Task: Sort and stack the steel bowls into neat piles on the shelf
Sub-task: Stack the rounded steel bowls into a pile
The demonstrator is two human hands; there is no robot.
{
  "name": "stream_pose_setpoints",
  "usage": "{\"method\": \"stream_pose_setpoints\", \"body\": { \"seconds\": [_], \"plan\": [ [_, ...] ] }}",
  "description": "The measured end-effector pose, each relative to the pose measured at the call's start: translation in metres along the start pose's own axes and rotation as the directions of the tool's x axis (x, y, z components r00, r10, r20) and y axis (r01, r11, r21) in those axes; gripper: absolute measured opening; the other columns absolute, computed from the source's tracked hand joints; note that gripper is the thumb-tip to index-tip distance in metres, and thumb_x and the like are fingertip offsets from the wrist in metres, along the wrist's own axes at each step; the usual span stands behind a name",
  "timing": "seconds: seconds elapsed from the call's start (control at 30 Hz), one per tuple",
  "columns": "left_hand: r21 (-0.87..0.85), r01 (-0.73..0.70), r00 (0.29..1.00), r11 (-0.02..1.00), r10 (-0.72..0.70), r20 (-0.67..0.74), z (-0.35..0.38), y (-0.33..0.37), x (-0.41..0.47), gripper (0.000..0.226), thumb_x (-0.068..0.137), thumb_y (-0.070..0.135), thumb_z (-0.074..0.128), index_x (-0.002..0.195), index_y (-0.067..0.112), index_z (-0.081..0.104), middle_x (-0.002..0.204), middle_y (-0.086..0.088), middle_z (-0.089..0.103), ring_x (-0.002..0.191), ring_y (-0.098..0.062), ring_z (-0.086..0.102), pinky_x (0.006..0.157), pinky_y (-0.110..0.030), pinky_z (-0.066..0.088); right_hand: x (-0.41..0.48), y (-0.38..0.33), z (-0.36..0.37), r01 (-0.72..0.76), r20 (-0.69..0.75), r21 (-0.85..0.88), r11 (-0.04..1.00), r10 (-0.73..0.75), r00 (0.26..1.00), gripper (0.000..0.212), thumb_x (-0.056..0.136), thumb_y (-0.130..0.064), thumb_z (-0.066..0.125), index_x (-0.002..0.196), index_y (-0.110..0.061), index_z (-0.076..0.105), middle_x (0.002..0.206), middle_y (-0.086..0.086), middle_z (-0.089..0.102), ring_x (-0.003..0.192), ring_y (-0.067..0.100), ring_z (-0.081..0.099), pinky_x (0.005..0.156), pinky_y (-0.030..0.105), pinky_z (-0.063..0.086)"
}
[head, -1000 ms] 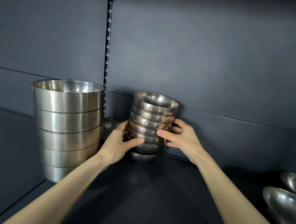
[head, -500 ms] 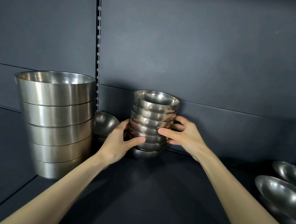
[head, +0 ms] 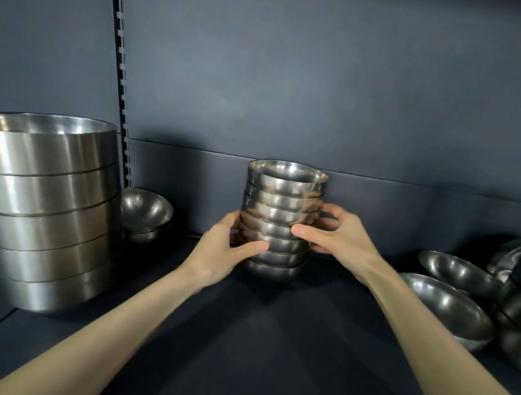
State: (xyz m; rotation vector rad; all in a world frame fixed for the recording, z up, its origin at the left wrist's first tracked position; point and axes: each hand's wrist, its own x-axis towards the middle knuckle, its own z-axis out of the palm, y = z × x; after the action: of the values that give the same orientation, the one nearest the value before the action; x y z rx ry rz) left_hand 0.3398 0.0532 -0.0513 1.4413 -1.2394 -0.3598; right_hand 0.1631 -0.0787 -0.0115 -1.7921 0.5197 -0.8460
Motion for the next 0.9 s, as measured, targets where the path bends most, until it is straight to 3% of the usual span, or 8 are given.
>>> {"method": "stream_pose_setpoints", "body": {
  "seconds": [0.13, 0.27, 0.43, 0.53, 0.73, 0.9],
  "plan": [
    [0.018, -0.016, 0.999, 1.000, 0.015, 0.041, 0.012, 0.004, 0.002, 0.036, 0.076, 0.032, 0.078, 0.101, 0.041, 0.053, 0.096, 0.016, 0.070, 0.092, 0.004, 0.063, 0.082, -0.015, 0.050, -0.010, 0.003, -0.013, -0.003, -0.038, -0.018, 1.000, 0.002, 0.999, 0.046, 0.070, -0.020, 0.085, 0.108, -0.026, 0.061, 0.090, -0.011, 0.076, 0.087, 0.005, 0.072, 0.068, 0.021, 0.058],
    [0.004, -0.038, 0.999, 0.999, 0.038, 0.039, 0.019, 0.003, 0.003, 0.037, 0.076, 0.031, 0.078, 0.102, 0.041, 0.053, 0.102, 0.010, 0.070, 0.098, -0.004, 0.064, 0.091, -0.026, 0.051, -0.013, 0.006, -0.017, 0.014, -0.046, -0.003, 1.000, -0.014, 0.999, 0.053, 0.062, -0.027, 0.087, 0.107, -0.029, 0.058, 0.088, -0.014, 0.075, 0.086, 0.002, 0.071, 0.064, 0.016, 0.055],
    [-0.065, -0.059, 0.998, 0.996, 0.059, 0.001, 0.024, -0.005, -0.001, 0.044, 0.075, 0.028, 0.080, 0.111, 0.035, 0.057, 0.098, 0.009, 0.071, 0.093, -0.004, 0.065, 0.083, -0.019, 0.052, -0.015, 0.013, -0.018, 0.033, -0.077, -0.060, 0.998, -0.037, 0.996, 0.069, 0.048, -0.051, 0.084, 0.109, -0.038, 0.057, 0.093, -0.022, 0.073, 0.095, -0.002, 0.067, 0.084, 0.022, 0.053],
    [-0.094, -0.033, 0.999, 0.995, 0.032, -0.016, 0.027, -0.010, -0.003, 0.057, 0.071, 0.023, 0.083, 0.120, 0.028, 0.054, 0.103, 0.008, 0.070, 0.095, 0.001, 0.065, 0.080, -0.014, 0.049, -0.016, 0.017, -0.020, 0.053, -0.072, -0.072, 0.996, -0.058, 0.996, 0.070, 0.050, -0.046, 0.085, 0.113, -0.038, 0.055, 0.092, -0.027, 0.072, 0.093, -0.009, 0.065, 0.073, 0.005, 0.047],
    [-0.127, 0.014, 0.999, 0.992, -0.019, -0.035, 0.031, -0.016, -0.005, 0.060, 0.069, 0.023, 0.084, 0.120, 0.027, 0.052, 0.108, 0.012, 0.067, 0.096, 0.010, 0.061, 0.076, -0.004, 0.045, -0.015, 0.021, -0.023, 0.057, -0.060, -0.090, 0.994, -0.063, 0.996, 0.084, 0.046, -0.044, 0.085, 0.122, -0.028, 0.053, 0.095, -0.015, 0.072, 0.090, -0.011, 0.064, 0.070, 0.002, 0.045],
    [-0.132, 0.024, 1.000, 0.991, -0.024, -0.002, 0.032, -0.021, -0.005, 0.063, 0.069, 0.025, 0.084, 0.125, 0.018, 0.056, 0.110, 0.005, 0.070, 0.104, -0.005, 0.064, 0.091, -0.019, 0.050, -0.015, 0.025, -0.024, 0.054, -0.033, -0.091, 0.994, -0.057, 0.998, 0.072, 0.049, -0.040, 0.086, 0.114, -0.030, 0.058, 0.094, -0.018, 0.074, 0.091, 0.000, 0.069, 0.074, 0.009, 0.050]
  ]
}}
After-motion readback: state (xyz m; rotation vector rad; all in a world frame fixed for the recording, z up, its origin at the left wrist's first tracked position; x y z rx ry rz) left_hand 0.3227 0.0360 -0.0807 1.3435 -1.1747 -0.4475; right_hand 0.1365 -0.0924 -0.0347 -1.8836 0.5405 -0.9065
